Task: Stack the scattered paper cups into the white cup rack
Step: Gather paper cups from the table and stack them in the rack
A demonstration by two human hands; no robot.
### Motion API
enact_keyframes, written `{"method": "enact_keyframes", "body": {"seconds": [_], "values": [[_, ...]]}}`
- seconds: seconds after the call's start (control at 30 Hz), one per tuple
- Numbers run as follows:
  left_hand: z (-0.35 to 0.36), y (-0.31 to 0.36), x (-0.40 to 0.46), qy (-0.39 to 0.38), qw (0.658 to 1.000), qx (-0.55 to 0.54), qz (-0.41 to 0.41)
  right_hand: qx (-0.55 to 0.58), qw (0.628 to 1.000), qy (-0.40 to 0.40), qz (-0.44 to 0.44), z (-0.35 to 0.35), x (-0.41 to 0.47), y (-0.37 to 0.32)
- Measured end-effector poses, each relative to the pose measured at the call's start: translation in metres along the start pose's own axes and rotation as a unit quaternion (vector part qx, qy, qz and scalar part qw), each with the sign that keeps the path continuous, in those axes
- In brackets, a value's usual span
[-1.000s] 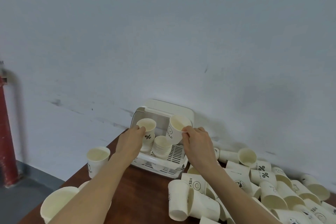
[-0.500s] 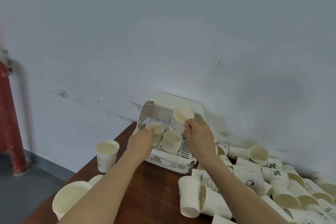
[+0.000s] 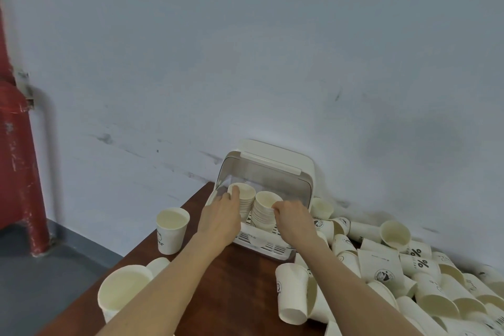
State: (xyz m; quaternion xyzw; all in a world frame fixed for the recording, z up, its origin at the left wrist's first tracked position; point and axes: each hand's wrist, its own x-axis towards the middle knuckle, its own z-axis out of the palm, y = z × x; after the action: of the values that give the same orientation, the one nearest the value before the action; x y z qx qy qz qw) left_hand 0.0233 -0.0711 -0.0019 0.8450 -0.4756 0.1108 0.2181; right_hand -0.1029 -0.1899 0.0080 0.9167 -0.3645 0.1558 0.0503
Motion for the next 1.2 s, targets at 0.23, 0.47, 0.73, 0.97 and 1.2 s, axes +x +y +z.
{"method": "enact_keyframes", "body": {"seconds": [0.23, 0.47, 0.73, 0.97, 1.2], "values": [[-0.019, 0.007, -0.014, 0.0, 1.0, 0.0, 0.024, -0.041, 0.996, -0.077, -0.001, -0.01, -0.013, -0.009], [-0.029, 0.009, -0.034, -0.009, 0.999, -0.002, 0.035, -0.014, 0.999, -0.039, 0.006, -0.023, -0.04, -0.011], [-0.027, 0.015, -0.075, -0.042, 0.996, -0.029, 0.073, 0.043, 0.999, -0.013, 0.005, -0.051, -0.083, 0.001], [-0.015, 0.049, -0.097, -0.116, 0.983, -0.093, 0.106, 0.052, 0.998, -0.017, 0.038, -0.068, -0.115, 0.02], [0.017, 0.092, -0.096, -0.235, 0.963, -0.111, 0.065, 0.049, 0.996, -0.038, 0.068, -0.072, -0.141, 0.046]]}}
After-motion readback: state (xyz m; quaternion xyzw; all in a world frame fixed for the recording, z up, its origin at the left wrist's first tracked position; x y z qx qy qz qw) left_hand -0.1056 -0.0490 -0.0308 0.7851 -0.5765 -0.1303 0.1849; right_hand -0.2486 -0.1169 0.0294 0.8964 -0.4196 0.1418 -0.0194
